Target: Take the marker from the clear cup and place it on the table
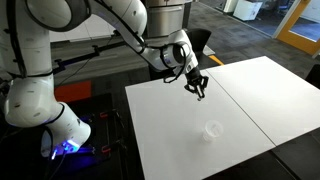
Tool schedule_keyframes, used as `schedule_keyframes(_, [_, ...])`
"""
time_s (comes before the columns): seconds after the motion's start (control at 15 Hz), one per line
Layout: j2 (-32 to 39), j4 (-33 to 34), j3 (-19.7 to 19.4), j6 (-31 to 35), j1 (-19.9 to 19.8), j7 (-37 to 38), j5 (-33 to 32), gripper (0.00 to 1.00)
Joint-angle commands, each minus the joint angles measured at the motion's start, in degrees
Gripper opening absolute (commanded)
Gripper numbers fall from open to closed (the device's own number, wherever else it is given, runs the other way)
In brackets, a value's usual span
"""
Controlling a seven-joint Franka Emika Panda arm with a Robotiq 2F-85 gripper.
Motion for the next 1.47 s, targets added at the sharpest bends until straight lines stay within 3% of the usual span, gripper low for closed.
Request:
schedule_keyframes(0.0, [-0.3,-3.2,2.8,10.3,-2.4,-2.6,1.4,0.04])
schedule_keyframes(0.33, [-0.1,-8.7,7.8,19.3,-7.3,-13.1,9.2,0.04])
schedule_keyframes(0.6, [-0.8,-11.7,14.7,16.9,-14.7,-26.2,19.0,0.04])
schedule_keyframes(0.67, [-0.8,-12.2,12.4,17.0,-12.6,-32.9,25.9,0.04])
schedule_keyframes(0.8, [-0.1,-11.4,13.2,14.4,-13.5,-42.1,34.4,0.04])
schedule_keyframes(0.87, [0.9,-10.0,18.4,11.6,-18.8,-44.9,34.7,0.04])
schedule_keyframes(0.93, [1.1,-9.3,14.1,9.7,-14.2,-51.4,41.8,0.04])
schedule_keyframes(1.07, [2.4,-6.5,12.7,3.6,-12.9,-57.4,46.4,0.04])
schedule_keyframes(1.4, [7.9,2.2,6.7,-8.3,-7.4,-59.7,46.9,0.04])
